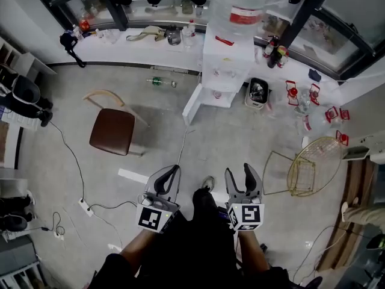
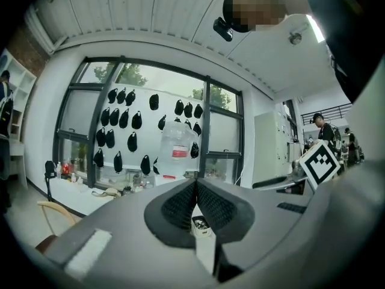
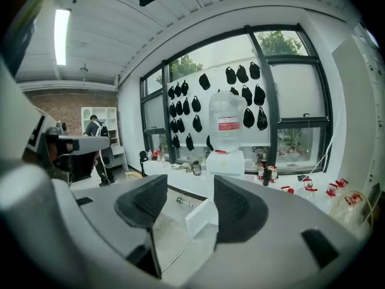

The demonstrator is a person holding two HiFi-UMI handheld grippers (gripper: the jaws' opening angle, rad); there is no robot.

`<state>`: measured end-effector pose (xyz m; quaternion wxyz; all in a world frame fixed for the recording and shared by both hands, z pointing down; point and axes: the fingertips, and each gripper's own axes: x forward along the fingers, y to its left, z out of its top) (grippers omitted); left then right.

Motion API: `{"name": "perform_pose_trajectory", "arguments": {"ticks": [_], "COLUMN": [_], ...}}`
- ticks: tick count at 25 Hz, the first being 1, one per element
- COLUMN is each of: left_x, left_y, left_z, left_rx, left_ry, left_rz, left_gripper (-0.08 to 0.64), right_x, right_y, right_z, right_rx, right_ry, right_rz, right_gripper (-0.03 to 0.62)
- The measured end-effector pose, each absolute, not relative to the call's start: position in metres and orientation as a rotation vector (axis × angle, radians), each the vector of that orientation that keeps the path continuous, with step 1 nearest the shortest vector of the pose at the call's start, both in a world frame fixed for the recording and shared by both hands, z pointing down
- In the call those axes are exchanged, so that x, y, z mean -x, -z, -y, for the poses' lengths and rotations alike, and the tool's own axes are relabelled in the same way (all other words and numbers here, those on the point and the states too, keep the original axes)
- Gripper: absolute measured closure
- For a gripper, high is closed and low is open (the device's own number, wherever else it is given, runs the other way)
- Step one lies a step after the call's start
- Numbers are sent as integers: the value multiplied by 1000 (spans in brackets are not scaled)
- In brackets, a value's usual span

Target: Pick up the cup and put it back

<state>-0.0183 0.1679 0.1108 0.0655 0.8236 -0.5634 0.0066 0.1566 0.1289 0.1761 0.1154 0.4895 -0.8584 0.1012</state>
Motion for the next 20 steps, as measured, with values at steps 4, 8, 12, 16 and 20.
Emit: {"name": "perform_pose_trajectory", "arguments": {"ticks": [4, 8, 12, 16, 20], "left_x": [1, -7, -18, -26, -23], "left_y": [-118, -130, -140, -158, -187], "left_z": [-129, -105, -85, -62, -40], "left_rx": [-2427, -2412, -2429, -2437, -2426], "left_ry": [-53, -83, -85, -75, -51], "left_rz": [1756, 1775, 1752, 1719, 1702], "left_gripper": [553, 552, 552, 552, 552], "right_x": [-179, -188, -189, -185, -171], "right_y": [-199, -210, -221, -240, -265], "right_z": [-81, -51, -33, -14, 10], "right_rx": [-1401, -1402, -1391, -1385, -1356], "right_ry": [-302, -329, -348, -376, -370], "right_rz": [2507, 2513, 2521, 2533, 2532], "right_gripper": [367, 367, 367, 367, 367]}}
